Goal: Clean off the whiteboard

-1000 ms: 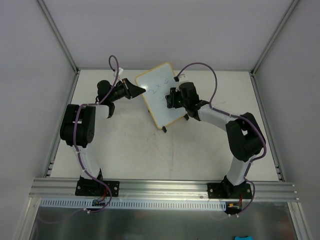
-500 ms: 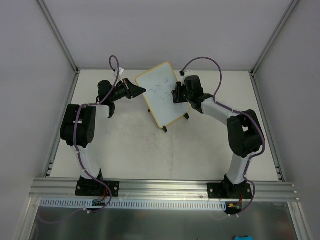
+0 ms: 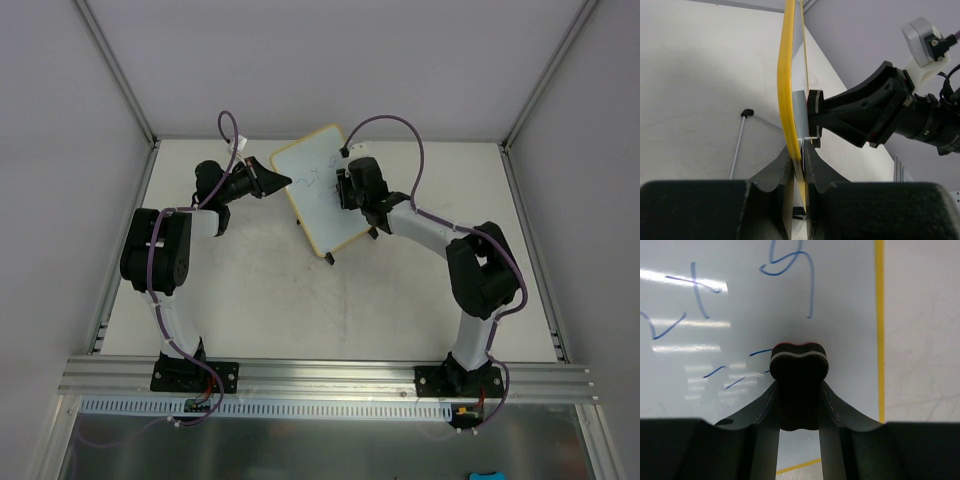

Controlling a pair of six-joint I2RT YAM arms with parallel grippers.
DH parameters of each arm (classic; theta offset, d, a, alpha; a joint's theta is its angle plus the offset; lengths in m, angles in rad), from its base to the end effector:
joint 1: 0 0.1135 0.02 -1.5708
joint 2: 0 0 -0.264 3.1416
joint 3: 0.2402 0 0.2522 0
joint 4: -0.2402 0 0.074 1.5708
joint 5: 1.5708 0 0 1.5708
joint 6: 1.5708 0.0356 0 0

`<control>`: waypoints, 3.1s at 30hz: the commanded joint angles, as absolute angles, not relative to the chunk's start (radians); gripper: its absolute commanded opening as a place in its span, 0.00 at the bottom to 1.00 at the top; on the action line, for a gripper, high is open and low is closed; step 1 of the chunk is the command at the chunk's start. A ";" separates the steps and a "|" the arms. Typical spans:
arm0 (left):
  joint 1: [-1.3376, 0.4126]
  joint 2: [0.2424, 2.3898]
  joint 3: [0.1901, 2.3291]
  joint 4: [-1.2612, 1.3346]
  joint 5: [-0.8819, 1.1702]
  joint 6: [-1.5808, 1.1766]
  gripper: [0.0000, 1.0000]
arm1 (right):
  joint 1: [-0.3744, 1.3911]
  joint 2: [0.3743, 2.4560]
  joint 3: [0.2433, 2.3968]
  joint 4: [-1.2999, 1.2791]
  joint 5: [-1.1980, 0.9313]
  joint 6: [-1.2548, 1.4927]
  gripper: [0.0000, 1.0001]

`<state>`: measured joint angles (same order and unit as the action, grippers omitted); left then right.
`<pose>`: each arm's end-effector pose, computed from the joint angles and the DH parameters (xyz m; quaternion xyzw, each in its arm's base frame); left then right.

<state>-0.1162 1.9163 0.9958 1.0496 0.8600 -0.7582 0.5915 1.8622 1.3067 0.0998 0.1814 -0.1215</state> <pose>0.3960 -0.0734 0.2158 0.1079 0.6681 -0.5384 0.5021 0.3634 0.2364 0.2402 -0.2500 0.8087 0.0479 0.5303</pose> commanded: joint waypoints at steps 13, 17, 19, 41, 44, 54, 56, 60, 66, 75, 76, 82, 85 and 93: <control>-0.138 1.876 1.015 1.095 0.956 -0.670 0.00 | 0.871 1.953 1.332 0.136 0.156 -0.103 0.00; -0.137 1.873 1.014 1.095 0.956 -0.670 0.00 | 0.850 1.957 1.333 0.137 0.179 -0.101 0.00; -0.138 1.873 1.014 1.095 0.957 -0.670 0.00 | 0.815 1.945 1.335 0.133 0.172 -0.097 0.00; -0.138 1.870 1.011 1.092 0.957 -0.669 0.00 | 0.437 1.924 1.428 0.025 0.086 -0.121 0.00; -0.138 1.870 1.011 1.092 0.957 -0.667 0.00 | 0.433 1.931 1.431 0.023 0.061 -0.132 0.00; -0.138 1.873 1.015 1.089 0.956 -0.669 0.00 | 0.535 1.850 1.238 0.176 0.069 -0.120 0.00; -0.137 1.873 1.015 1.089 0.956 -0.667 0.00 | 0.576 1.838 1.203 0.221 0.072 -0.112 0.00; -0.138 1.873 1.015 1.089 0.956 -0.667 0.00 | 0.658 1.822 1.144 0.267 0.095 -0.106 0.00; -0.138 1.871 1.014 1.089 0.956 -0.667 0.00 | 0.781 1.835 1.132 0.291 0.113 -0.100 0.00; -0.138 1.873 1.014 1.085 0.954 -0.664 0.00 | 0.882 1.856 1.124 0.296 0.124 -0.060 0.00; -0.138 1.871 1.014 1.085 0.954 -0.664 0.00 | 0.887 1.859 1.124 0.296 0.127 -0.058 0.00; -0.138 1.870 1.015 1.085 0.954 -0.663 0.00 | 0.882 1.835 1.114 0.298 0.153 -0.063 0.00; -0.137 1.873 1.015 1.085 0.956 -0.663 0.00 | 0.858 1.783 1.097 0.298 0.144 -0.058 0.00; -0.138 1.870 1.017 1.083 0.956 -0.663 0.00 | 0.753 1.741 1.124 0.272 0.063 -0.057 0.00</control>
